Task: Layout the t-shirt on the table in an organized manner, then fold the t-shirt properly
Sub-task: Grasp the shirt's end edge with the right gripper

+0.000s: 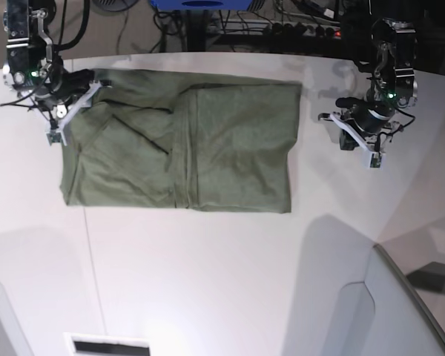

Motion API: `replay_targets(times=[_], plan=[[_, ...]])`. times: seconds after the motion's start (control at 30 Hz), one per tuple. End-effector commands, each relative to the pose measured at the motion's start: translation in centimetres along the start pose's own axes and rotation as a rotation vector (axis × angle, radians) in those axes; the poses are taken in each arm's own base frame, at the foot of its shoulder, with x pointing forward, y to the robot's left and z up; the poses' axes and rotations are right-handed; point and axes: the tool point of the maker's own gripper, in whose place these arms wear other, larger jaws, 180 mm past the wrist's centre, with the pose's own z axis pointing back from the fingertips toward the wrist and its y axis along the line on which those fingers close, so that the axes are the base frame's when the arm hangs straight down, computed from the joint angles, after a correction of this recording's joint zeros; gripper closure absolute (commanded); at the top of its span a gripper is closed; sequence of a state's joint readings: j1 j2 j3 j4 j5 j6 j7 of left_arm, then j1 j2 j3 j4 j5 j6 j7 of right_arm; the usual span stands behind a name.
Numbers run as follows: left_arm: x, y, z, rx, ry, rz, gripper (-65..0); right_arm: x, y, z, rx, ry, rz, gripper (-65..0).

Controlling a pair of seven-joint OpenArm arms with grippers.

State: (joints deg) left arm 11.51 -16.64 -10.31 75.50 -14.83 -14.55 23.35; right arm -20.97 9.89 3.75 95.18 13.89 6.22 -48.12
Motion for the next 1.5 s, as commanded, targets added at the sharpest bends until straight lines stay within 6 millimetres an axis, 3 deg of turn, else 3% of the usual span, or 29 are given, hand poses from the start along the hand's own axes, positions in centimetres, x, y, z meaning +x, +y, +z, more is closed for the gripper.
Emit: replay_targets(times=[0.0, 0.37, 0.63, 0.7, 0.87, 0.97, 1.27, 1.37, 1.47], plan=[[1.5, 0.5, 0.2, 0.009, -0.045, -0.009, 0.0, 0.7, -0.4, 0.3, -0.008, -0.02, 0.002, -17.7], [1.3, 0.5, 0.2, 0.009, -0.044, -0.009, 0.0, 0.2, -0.8, -0.8, -0.013, 0.014, -0.01, 0.0], [1.4, 0.6, 0.2, 0.01, -0.045, -0.01, 0.0, 1.2, -0.6, 0.3, -0.015, -0.022, 0.001, -0.3], [1.4, 0.6, 0.2, 0.01, -0.045, -0.01, 0.0, 1.0, -0.5, 0.3, -0.015, -0.015, 0.002, -2.6], [1.4, 0.6, 0.2, 0.01, -0.045, -0.01, 0.0, 0.7, -0.6, 0.2, -0.015, -0.012, 0.0, -20.4], [1.4, 0.6, 0.2, 0.01, -0.045, -0.01, 0.0, 0.6, -0.6, 0.1, -0.015, -0.006, -0.001, -26.3], [1.5, 0.5, 0.2, 0.009, -0.047, -0.009, 0.0, -0.9, -0.8, -0.8, -0.014, 0.041, -0.013, -27.0], [1.5, 0.5, 0.2, 0.009, -0.047, -0.009, 0.0, -0.9, -0.7, -0.7, -0.011, 0.038, -0.011, -18.9], [1.5, 0.5, 0.2, 0.009, -0.047, -0.009, 0.0, -0.7, -0.7, -0.7, -0.011, 0.037, -0.011, -2.3]])
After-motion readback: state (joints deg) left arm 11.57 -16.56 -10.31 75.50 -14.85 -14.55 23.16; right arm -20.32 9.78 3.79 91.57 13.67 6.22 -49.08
